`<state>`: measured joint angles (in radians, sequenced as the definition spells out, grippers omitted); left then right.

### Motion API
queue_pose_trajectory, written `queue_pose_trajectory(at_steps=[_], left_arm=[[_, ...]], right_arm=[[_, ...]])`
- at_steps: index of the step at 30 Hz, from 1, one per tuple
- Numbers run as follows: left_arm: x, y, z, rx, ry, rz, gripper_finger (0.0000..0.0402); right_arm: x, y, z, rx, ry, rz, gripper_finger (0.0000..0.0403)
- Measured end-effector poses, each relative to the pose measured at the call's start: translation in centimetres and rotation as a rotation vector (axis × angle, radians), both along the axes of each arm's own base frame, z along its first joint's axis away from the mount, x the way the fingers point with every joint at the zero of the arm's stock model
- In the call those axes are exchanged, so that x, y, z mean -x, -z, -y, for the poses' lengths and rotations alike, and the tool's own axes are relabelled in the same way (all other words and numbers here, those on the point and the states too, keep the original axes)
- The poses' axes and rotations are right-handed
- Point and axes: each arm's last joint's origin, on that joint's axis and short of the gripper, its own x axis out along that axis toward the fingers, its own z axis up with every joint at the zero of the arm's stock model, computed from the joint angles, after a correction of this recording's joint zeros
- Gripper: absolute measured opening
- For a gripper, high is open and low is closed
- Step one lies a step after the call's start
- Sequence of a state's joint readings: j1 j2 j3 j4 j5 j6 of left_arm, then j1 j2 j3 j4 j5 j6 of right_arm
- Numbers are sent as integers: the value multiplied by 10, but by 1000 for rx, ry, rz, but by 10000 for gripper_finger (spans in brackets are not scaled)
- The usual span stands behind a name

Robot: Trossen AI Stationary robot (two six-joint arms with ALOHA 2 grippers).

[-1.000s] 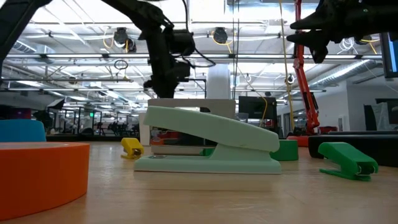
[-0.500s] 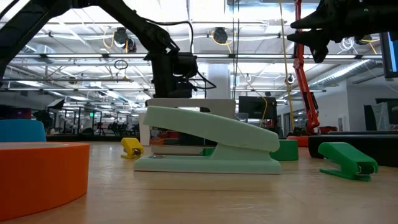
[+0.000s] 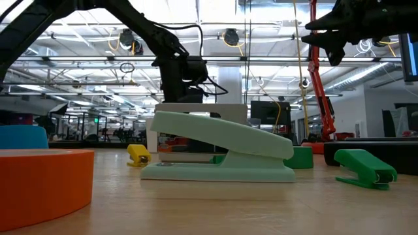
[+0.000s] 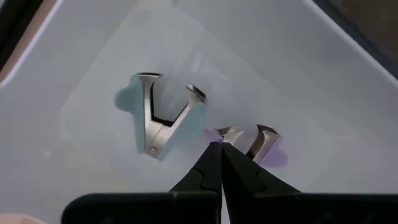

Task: Pick and place Stapler, Stapler remover, tape
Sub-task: Put the violet staple remover into the white bin, then put the blue tape into the black bin

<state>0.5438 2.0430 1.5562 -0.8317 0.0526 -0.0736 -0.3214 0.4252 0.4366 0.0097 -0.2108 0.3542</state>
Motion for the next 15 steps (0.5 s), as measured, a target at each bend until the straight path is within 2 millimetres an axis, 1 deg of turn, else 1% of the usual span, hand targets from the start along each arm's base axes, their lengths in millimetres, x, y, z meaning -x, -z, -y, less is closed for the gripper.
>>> queue_pose_trajectory(at_steps=[6, 15], left_arm=[[-2, 0, 0, -11, 10, 15, 32], [-2, -3, 1, -9, -2, 20, 97]], right_arm=[[0, 0, 0, -6, 0, 1, 146], [0, 0, 0, -12, 1, 2, 146]])
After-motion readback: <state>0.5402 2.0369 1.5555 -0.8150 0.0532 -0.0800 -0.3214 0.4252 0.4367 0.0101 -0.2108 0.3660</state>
